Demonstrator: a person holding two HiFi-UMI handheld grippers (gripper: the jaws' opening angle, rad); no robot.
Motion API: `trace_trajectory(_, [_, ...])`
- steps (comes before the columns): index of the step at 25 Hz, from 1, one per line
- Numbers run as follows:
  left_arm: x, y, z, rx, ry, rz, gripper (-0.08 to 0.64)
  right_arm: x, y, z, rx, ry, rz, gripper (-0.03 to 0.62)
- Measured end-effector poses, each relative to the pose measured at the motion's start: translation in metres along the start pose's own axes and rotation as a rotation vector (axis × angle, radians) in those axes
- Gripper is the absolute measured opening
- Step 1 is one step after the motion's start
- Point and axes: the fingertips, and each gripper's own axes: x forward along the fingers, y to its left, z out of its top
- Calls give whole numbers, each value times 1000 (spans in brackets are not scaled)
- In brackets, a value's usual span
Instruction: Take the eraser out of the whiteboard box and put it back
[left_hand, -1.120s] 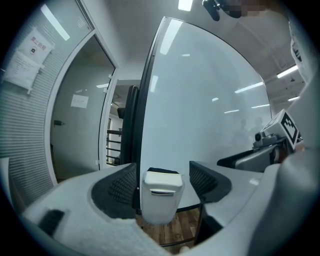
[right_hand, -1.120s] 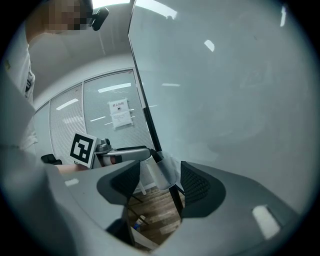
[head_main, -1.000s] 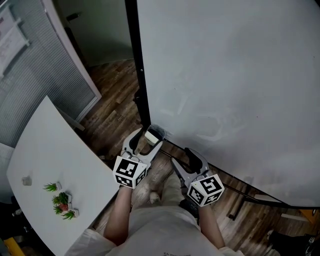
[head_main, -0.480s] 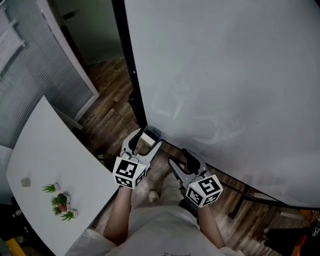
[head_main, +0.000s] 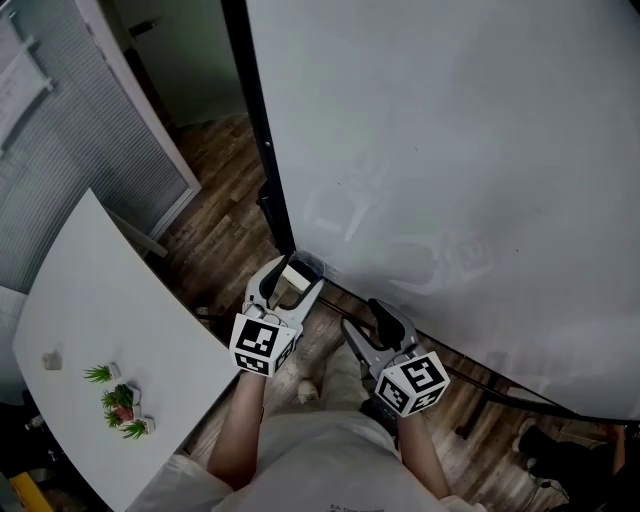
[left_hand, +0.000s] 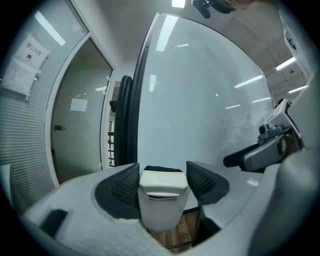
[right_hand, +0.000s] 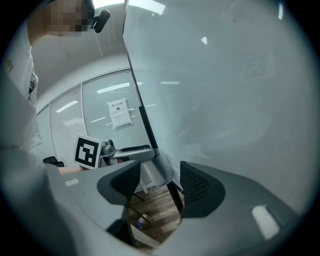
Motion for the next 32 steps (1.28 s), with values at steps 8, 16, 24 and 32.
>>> trace_trajectory(8, [1, 1, 1, 61, -11, 26, 261, -1, -1, 1, -1, 0, 4, 250])
trace_trajectory(16, [0, 1, 0, 65, -12, 34, 263, -4, -3, 1, 4, -3, 3, 249])
trace_trajectory(24, [0, 1, 0, 63, -23, 47, 264, -7, -4, 1, 9, -7, 16, 245])
trace_trajectory(32, [-1, 0, 0, 63, -17, 55, 264, -13, -4, 3, 2, -7, 18, 242])
